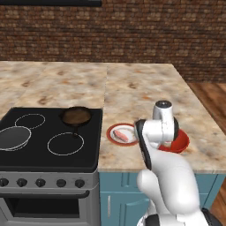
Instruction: Place one of the steaks on the plate and the other in the bowl. Then place the bowl in the fridge.
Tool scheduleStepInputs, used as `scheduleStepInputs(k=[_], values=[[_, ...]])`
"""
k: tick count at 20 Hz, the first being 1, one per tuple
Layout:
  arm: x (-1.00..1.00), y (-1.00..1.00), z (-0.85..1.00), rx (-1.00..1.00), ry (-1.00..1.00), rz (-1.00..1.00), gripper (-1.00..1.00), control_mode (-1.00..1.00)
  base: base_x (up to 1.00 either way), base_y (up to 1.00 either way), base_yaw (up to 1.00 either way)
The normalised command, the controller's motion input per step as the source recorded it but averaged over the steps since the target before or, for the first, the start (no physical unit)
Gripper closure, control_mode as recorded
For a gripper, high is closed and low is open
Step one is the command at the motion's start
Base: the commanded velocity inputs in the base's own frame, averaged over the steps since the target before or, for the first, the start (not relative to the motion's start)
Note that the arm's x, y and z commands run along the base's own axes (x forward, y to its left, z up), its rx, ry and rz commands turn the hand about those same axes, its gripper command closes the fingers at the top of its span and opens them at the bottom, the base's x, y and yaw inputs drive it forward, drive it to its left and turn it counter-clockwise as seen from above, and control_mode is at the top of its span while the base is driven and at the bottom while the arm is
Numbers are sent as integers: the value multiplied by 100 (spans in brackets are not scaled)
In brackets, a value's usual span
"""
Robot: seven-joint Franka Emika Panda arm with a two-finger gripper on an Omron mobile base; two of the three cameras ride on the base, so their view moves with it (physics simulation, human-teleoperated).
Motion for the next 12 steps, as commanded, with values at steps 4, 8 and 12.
scheduleStepInputs(k=[4, 8, 12], values=[[37, 34, -17, 0, 0, -20, -100, -100, 0, 0, 0], [37, 8, -17, -1, 0, -22, -100, -100, 0, 0, 0], [34, 0, -17, 0, 0, -23, -100, -100, 0, 0, 0]])
